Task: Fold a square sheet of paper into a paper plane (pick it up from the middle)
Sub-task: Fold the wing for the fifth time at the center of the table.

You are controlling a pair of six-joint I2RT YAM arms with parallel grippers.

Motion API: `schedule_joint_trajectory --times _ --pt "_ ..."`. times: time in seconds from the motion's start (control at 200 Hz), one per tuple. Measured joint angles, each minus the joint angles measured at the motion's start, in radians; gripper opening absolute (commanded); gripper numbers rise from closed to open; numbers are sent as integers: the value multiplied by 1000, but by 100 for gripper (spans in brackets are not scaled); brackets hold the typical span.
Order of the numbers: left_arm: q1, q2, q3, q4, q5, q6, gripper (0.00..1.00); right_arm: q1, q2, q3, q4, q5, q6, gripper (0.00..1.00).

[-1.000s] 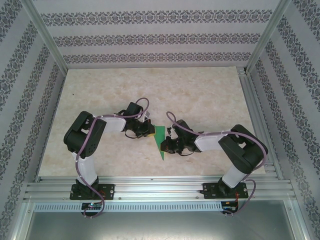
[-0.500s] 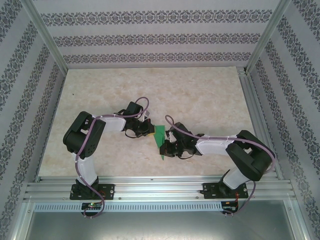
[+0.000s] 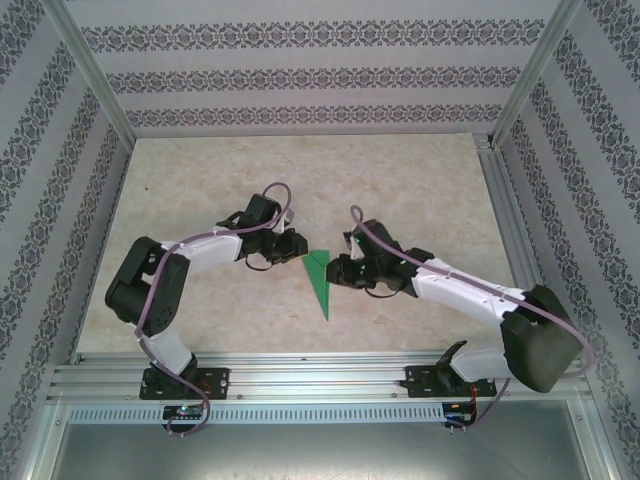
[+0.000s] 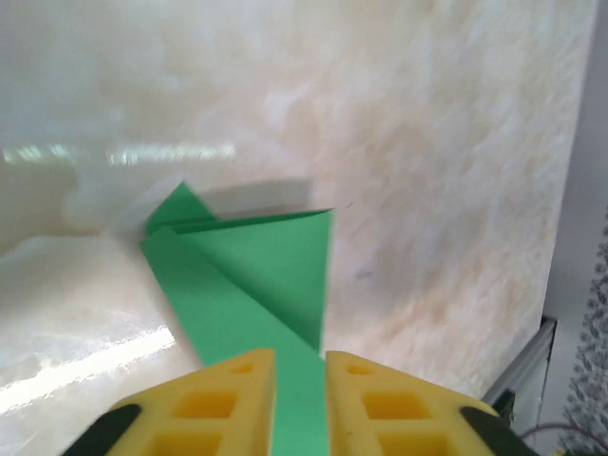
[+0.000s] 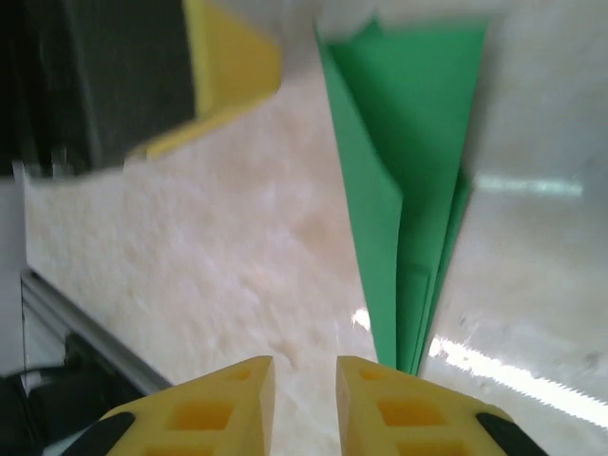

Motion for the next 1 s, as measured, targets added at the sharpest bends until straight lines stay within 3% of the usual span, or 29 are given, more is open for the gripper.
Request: schedule_joint_trajectory --times 0.11,0.24,0.48,0.999 --pt "7 -146 -4 -19 -107 -1 35 -82 7 35 -31 42 -47 24" --pt "29 -232 -45 -18 -157 -8 41 -93 136 37 -40 38 -69 24" --pt "35 -181 -121 -19 -128 -19 42 -92 293 44 -9 -25 -73 23" --pt "35 -131 -126 -18 -87 -31 43 -50 403 93 116 -138 -64 23"
